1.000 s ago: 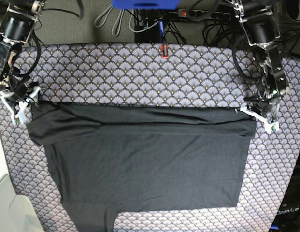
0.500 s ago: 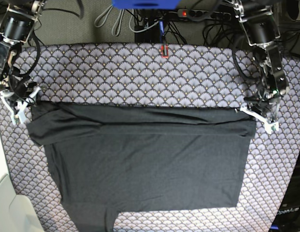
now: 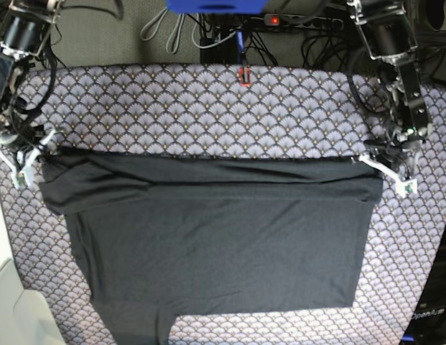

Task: Fold the T-shirt properly

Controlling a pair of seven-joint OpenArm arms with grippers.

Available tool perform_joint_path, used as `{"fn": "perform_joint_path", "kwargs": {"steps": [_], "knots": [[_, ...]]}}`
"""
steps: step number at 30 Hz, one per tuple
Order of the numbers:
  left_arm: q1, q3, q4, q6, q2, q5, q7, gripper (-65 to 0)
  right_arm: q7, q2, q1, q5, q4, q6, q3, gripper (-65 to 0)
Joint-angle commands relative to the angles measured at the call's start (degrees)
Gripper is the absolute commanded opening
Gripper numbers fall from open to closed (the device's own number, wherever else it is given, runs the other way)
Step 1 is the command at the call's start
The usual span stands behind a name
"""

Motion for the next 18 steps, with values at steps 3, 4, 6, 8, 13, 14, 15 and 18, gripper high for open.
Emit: {"fn": "perform_joint_path", "kwargs": {"steps": [3, 4, 6, 8, 13, 14, 15, 18], "knots": [[0.4, -0.4, 3.7, 0.1, -0.9, -0.3, 1.7, -64.7, 0.9, 1.1, -1.8, 0.5, 4.4, -0.2, 0.5, -65.0], [0.9, -0.4, 4.7, 0.1, -0.9, -0.3, 2.2, -64.7, 0.9, 1.1, -2.4, 0.6, 5.0, -0.2, 0.5, -65.0], [1.9, -0.4, 6.5, 0.1, -0.9, -0.3, 2.7, -64.7, 0.9, 1.1, -3.4, 0.6, 6.1, -0.2, 0.5, -65.0], [2.9, -0.4, 8.3, 0.1, -0.9, -0.3, 3.0, -64.7, 0.9, 1.1, -4.8, 0.7, 7.5, -0.2, 1.0, -65.0], [5.7, -0.4, 11.8, 0.1, -0.9, -0.3, 3.0, -64.7, 0.9, -0.7, -8.0, 0.7, 12.5, -0.2, 4.7, -65.0], [6.2, -0.4, 12.5, 0.1, -0.9, -0.3, 3.0, -64.7, 0.9, -0.8, -8.4, 0.7, 13.2, -0.2, 4.9, -65.0], [6.8, -0.5, 13.2, 0.1, -0.9, -0.3, 3.0, -64.7, 0.8, -0.8, -8.9, 0.7, 14.1, -0.2, 5.4, -65.0], [8.8, -0.5, 15.3, 0.1, -0.9, -0.3, 3.0, -64.7, 0.8, -1.4, -11.4, 0.7, 17.1, -0.2, 6.8, -65.0]]}}
